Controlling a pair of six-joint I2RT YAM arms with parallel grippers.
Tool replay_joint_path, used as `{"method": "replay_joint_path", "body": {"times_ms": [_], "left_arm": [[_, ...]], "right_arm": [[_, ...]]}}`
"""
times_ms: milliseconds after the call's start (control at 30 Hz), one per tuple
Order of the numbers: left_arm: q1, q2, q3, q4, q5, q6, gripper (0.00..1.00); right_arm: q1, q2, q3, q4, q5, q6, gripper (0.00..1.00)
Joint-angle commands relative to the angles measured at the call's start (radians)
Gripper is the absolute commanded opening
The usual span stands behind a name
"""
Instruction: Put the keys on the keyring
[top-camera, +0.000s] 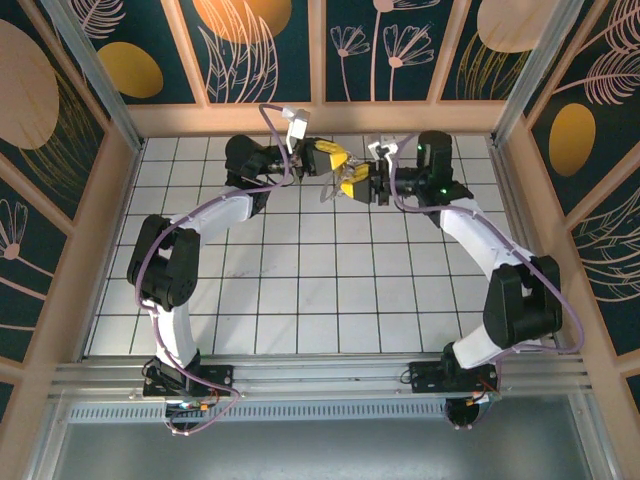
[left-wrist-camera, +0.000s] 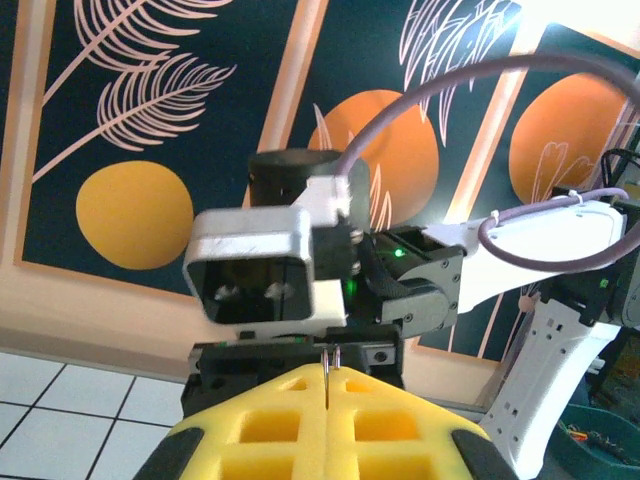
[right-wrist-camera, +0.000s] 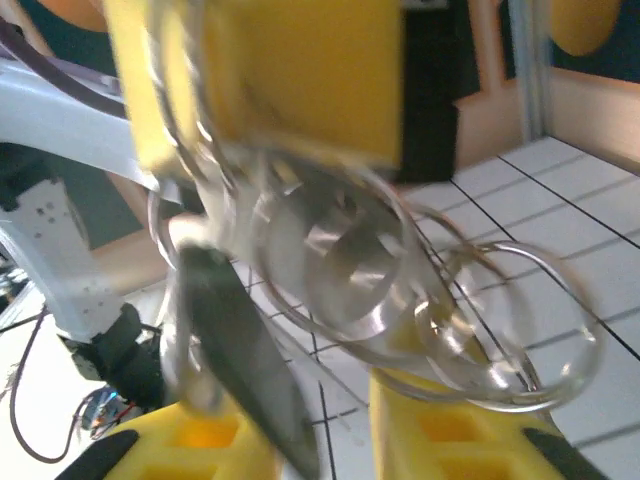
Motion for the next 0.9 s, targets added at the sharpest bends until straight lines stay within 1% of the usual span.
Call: {"method": "replay_joint_path", "body": {"times_ms": [0, 100, 233, 367, 433, 533, 700, 867], "left_arm": [[-0.009, -0.013, 0.036, 0.038, -0.021, 0.024, 0.0], [-0.009, -0.014, 0.036, 0.036, -0.023, 0.026, 0.0], [-0.009, -0.017, 0.036, 0.033, -0.027, 0.028, 0.0], [-0.009, -0.019, 0.039, 0.022, -0.03, 0.034, 0.0], [-0.009, -0.02, 0.037, 0.019, -0.033, 0.036, 0.0], [-0.009, -0.021, 0.037, 0.011, -0.042, 0.042, 0.0], [-0.009, -0.019, 0.035, 0.012, -0.059, 0.037, 0.0], [-0.009, -0.016, 0.034, 0.026, -0.066, 0.021, 0.0]], "right_arm": [[-0.028, -0.101, -0.06, 0.124, 0.061, 0.086, 0.33], [-0.038, -0.171, -0.117, 0.166, 0.11, 0.12, 0.37], [-0.047, -0.249, -0.176, 0.21, 0.18, 0.159, 0.37], [-0.056, -0.298, -0.227, 0.345, 0.287, 0.269, 0.4], [-0.054, -0.301, -0.242, 0.434, 0.353, 0.351, 0.41], [-0.041, -0.284, -0.265, 0.578, 0.415, 0.474, 0.42], [0.003, -0.242, -0.277, 0.717, 0.518, 0.566, 0.42], [0.014, -0.192, -0.279, 0.824, 0.522, 0.633, 0.43]]}}
